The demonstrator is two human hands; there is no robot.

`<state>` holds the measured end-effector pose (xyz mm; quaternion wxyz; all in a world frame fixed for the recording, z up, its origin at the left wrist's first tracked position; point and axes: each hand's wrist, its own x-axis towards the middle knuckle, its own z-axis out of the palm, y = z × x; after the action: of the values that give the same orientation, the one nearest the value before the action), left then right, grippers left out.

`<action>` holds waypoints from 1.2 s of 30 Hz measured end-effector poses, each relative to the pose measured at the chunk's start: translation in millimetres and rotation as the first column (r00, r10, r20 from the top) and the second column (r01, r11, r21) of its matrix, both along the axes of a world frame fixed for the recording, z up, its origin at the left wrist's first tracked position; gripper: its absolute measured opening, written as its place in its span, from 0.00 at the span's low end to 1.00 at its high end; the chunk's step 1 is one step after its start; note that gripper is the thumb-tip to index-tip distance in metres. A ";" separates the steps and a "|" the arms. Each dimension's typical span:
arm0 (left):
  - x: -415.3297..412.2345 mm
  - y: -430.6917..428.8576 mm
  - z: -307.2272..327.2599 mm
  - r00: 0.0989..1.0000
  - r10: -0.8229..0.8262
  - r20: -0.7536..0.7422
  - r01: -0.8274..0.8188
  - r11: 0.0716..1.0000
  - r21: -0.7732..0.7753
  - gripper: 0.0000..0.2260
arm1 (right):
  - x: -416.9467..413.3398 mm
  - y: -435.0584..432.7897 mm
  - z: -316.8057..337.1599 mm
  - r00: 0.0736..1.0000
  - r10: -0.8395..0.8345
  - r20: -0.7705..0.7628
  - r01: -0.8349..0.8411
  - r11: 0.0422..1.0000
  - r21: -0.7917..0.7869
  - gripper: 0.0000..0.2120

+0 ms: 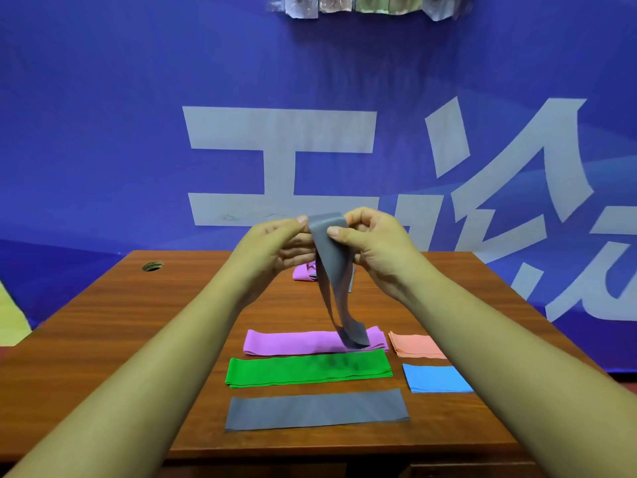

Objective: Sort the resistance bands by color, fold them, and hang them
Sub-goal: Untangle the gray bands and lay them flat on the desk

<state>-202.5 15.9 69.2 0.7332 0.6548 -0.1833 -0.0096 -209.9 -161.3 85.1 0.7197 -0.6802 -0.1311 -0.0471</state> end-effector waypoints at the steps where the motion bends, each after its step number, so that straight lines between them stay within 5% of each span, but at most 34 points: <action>1: -1.6 -2.6 -0.3 0.999 0.029 0.017 -0.029 1.000 0.010 0.13 | -0.6 -1.4 -2.1 1.000 0.001 -0.006 -0.001 1.000 0.002 0.06; 4: -1.5 -10.0 -3.6 0.985 0.159 0.072 -0.162 0.986 0.032 0.02 | -1.6 -3.6 -6.8 1.000 -0.008 0.010 0.009 0.998 -0.059 0.07; 11: -1.6 -10.4 -2.8 0.947 0.245 0.207 -0.262 0.963 0.059 0.03 | -2.4 -5.2 -4.9 0.991 -0.128 0.024 0.130 0.977 -0.169 0.15; 15: -3.8 -12.9 -1.0 0.915 0.258 0.309 -0.310 0.941 0.133 0.02 | -4.3 -6.7 8.2 0.965 -0.120 0.233 0.206 0.898 -0.389 0.10; 23: 0.1 -9.5 -13.8 0.921 0.294 0.257 -0.316 0.948 0.048 0.02 | -4.9 1.3 32.6 0.934 0.032 0.355 0.241 0.678 -0.694 0.10; 27: -2.0 -8.5 -23.4 0.998 0.054 0.040 -0.050 0.995 -0.087 0.08 | -2.7 7.0 37.9 0.934 0.050 0.355 0.215 0.715 -0.666 0.08; 36: -23.3 6.6 -83.6 0.977 -0.111 -0.185 0.152 0.962 0.227 0.03 | 23.2 -9.0 23.8 0.935 -0.252 0.252 0.335 0.860 -0.385 0.06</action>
<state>-225.8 22.4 -14.4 0.6596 0.7214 -0.1608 -0.1364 -186.7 -170.3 108.9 0.5237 -0.8236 -0.1016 -0.1927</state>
